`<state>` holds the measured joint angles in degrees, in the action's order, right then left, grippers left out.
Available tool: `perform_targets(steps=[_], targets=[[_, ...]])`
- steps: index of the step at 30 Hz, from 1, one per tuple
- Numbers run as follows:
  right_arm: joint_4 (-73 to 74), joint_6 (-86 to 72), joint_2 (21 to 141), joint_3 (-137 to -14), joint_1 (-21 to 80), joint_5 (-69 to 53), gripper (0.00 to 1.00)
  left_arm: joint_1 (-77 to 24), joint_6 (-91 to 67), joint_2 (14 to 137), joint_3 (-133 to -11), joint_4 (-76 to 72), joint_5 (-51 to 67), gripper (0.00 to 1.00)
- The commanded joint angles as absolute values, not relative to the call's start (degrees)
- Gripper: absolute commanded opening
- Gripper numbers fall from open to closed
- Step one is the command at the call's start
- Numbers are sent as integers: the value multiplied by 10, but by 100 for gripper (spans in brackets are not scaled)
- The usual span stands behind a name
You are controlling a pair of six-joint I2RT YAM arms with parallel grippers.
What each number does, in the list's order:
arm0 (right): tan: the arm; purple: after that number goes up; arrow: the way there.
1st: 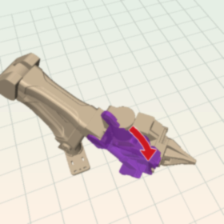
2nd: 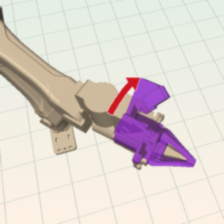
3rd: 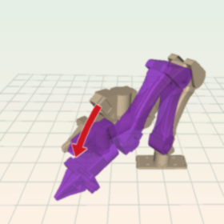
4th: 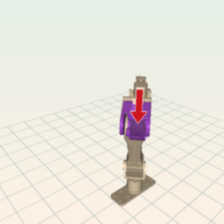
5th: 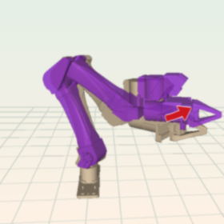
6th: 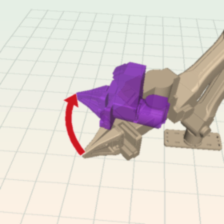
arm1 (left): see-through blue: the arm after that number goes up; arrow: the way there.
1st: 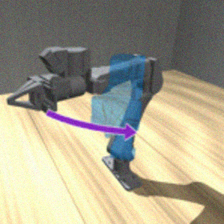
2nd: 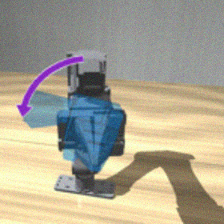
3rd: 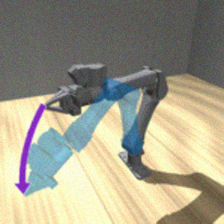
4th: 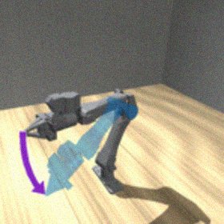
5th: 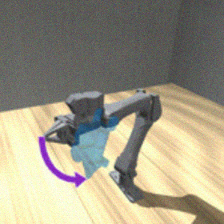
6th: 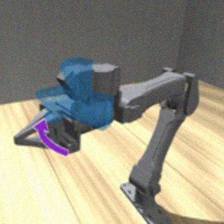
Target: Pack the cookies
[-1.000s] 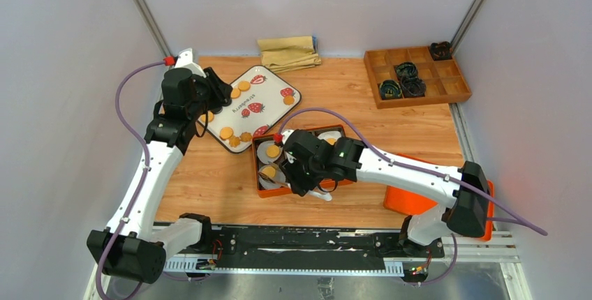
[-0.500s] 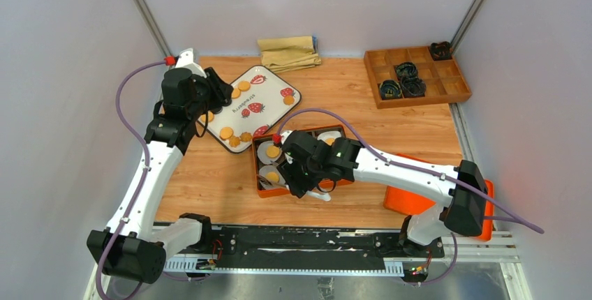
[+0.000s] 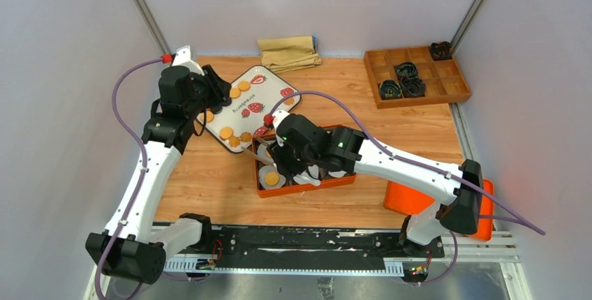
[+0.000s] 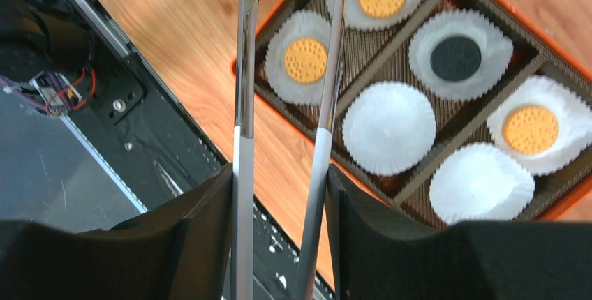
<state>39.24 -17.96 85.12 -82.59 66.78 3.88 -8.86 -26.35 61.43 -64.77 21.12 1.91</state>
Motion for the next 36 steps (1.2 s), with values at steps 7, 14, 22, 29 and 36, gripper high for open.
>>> perform_targets(steps=[7, 14, 22, 29, 36], targets=[[339, -108, 1041, -984, 646, -6, 50, -15, -299, 659, -791, 279, -6, 45], [339, -92, 1140, -1073, 605, -41, 50, -2, -285, 659, -794, 283, 1, 45], [339, -85, 1199, -1124, 573, -62, 50, -2, -272, 644, -774, 270, 1, 46], [339, -97, 1223, -1126, 567, -92, 50, -2, -266, 643, -770, 268, 1, 46], [339, -93, 1241, -1124, 567, -87, 50, -2, -273, 642, -759, 254, 12, 46]])
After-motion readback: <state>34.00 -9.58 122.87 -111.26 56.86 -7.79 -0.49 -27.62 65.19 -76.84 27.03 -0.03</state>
